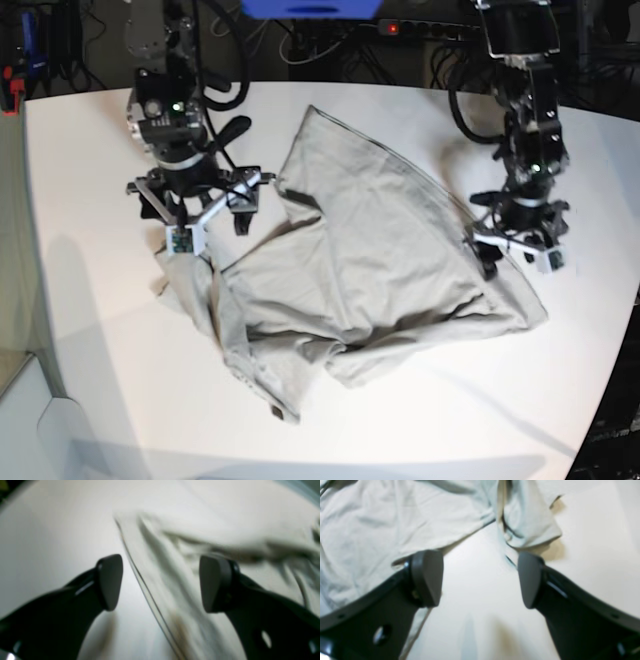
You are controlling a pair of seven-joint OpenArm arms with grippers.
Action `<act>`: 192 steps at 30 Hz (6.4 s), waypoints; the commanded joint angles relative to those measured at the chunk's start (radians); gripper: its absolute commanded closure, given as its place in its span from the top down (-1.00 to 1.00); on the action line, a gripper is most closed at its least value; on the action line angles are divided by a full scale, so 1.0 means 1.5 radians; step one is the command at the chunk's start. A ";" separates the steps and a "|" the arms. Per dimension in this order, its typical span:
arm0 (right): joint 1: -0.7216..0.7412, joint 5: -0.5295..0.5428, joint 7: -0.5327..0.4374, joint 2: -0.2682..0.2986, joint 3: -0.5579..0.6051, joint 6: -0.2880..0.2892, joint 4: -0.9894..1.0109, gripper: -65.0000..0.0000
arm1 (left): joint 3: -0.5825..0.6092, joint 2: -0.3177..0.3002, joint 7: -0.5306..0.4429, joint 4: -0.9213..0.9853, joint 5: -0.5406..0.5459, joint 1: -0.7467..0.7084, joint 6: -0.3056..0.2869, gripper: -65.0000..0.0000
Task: Layout the t-shirt on the table in an organized manner, then fold the t-shirt properly
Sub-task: 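Pull the shirt apart with both grippers to spread it flat, then stretch the shirt wider, moving the grippers away from each other, then regrasp the shirt edges with both grippers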
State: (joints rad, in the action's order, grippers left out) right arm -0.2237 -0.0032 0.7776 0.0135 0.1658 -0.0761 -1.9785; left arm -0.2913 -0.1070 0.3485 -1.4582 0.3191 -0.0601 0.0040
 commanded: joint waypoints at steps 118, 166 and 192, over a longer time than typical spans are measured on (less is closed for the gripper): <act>0.547 -0.002 -0.171 0.160 -0.086 0.151 0.607 -1.00 | -0.067 -0.253 -0.020 0.147 0.004 0.093 -0.001 -0.98; 0.213 -0.002 0.002 0.142 -0.137 0.151 0.108 0.00 | -0.166 -0.201 -0.019 -0.025 0.011 -0.144 -0.002 0.22; 0.368 -0.001 0.060 -0.017 -0.079 0.151 0.326 -0.16 | 0.039 -0.131 -0.005 0.413 0.004 0.360 0.005 0.22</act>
State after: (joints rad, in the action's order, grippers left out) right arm 0.3084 -0.0109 0.8791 -0.0116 0.0471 0.1455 -1.4738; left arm -0.2276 -0.2848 0.3714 -0.8139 0.3244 0.4480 0.0078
